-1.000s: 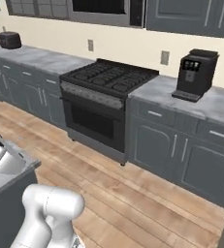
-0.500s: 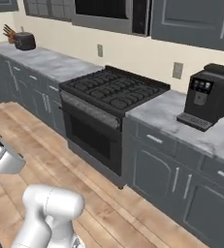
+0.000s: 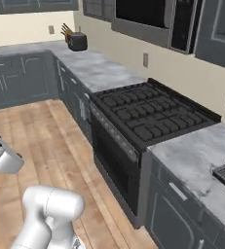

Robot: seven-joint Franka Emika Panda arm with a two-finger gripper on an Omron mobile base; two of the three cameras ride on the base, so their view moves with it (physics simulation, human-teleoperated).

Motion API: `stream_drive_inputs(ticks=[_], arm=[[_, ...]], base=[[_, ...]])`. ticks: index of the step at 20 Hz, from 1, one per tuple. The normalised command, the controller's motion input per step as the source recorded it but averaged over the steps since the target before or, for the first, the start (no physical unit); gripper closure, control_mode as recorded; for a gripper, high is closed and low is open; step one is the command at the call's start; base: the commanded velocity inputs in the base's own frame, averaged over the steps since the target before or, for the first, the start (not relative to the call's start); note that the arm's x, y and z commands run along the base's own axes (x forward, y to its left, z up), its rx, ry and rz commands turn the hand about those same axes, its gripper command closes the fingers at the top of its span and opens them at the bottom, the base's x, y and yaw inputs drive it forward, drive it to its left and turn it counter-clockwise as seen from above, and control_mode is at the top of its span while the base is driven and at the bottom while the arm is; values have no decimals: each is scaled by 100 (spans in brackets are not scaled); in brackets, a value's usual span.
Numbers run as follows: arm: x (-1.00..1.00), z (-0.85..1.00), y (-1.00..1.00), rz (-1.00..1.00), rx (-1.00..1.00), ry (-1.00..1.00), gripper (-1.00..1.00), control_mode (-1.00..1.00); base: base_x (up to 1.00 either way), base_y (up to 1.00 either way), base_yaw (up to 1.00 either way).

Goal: Place the ketchup and mustard from the counter to the top shelf of the fridge. If the existing items in the fridge are on the top shelf, move them to other shelves.

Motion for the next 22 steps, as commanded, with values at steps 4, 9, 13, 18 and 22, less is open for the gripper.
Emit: stream_drive_inputs(ticks=[4,9,13,18,22], arm=[[0,0,0,0,0,0,-100,100],[0,0,0,0,0,0,-100,100],[0,0,0,0,0,0,-100,100],[0,0,0,0,0,0,-100,100],[0,0,0,0,0,0,-100,100]], base=[[100,-16,61],[100,-14,59],[100,-12,58],[100,-12,56],[100,-13,51]])
